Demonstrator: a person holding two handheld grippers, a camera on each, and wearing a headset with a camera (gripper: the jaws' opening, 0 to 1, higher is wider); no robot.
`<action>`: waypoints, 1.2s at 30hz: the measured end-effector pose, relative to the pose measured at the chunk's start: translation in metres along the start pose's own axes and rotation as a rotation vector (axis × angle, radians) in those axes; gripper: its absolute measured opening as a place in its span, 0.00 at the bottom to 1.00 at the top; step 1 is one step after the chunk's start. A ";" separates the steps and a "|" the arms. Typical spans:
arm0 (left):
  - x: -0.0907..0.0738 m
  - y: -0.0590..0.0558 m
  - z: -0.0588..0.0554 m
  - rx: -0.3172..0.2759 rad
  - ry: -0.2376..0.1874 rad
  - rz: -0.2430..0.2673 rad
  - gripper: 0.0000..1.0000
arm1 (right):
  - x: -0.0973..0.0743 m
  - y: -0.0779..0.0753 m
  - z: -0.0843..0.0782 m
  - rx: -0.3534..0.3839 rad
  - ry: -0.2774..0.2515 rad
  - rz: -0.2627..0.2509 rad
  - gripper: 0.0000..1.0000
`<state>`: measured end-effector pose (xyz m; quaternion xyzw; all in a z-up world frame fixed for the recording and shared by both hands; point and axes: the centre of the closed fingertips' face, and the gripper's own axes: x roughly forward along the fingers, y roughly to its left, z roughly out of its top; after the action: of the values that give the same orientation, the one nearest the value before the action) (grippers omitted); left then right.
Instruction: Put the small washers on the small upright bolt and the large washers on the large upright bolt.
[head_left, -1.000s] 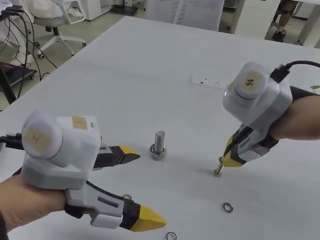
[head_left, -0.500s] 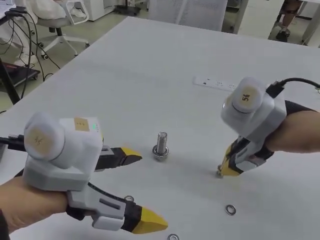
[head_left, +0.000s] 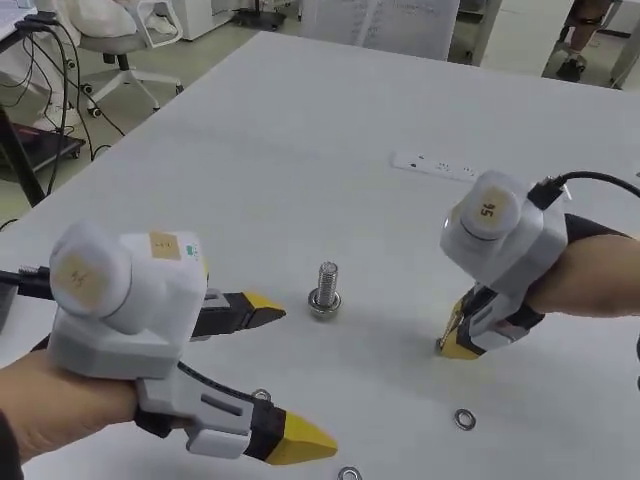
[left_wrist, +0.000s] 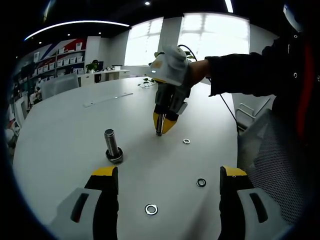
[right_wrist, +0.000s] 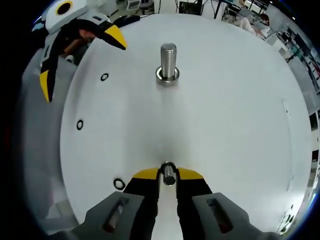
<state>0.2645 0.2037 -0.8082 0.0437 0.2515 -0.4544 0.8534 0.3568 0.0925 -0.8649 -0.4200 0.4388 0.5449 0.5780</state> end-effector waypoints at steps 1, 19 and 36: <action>0.000 0.000 0.000 0.000 0.000 0.000 0.83 | 0.000 0.000 0.000 -0.001 -0.001 -0.001 0.13; 0.000 0.000 0.000 0.000 -0.002 0.000 0.83 | 0.001 -0.003 0.000 0.015 -0.017 0.003 0.18; 0.003 -0.003 0.001 0.002 -0.004 -0.005 0.83 | -0.005 -0.002 -0.005 0.036 -0.033 0.001 0.28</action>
<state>0.2645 0.1994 -0.8084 0.0432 0.2494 -0.4570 0.8527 0.3582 0.0860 -0.8615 -0.4002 0.4393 0.5439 0.5924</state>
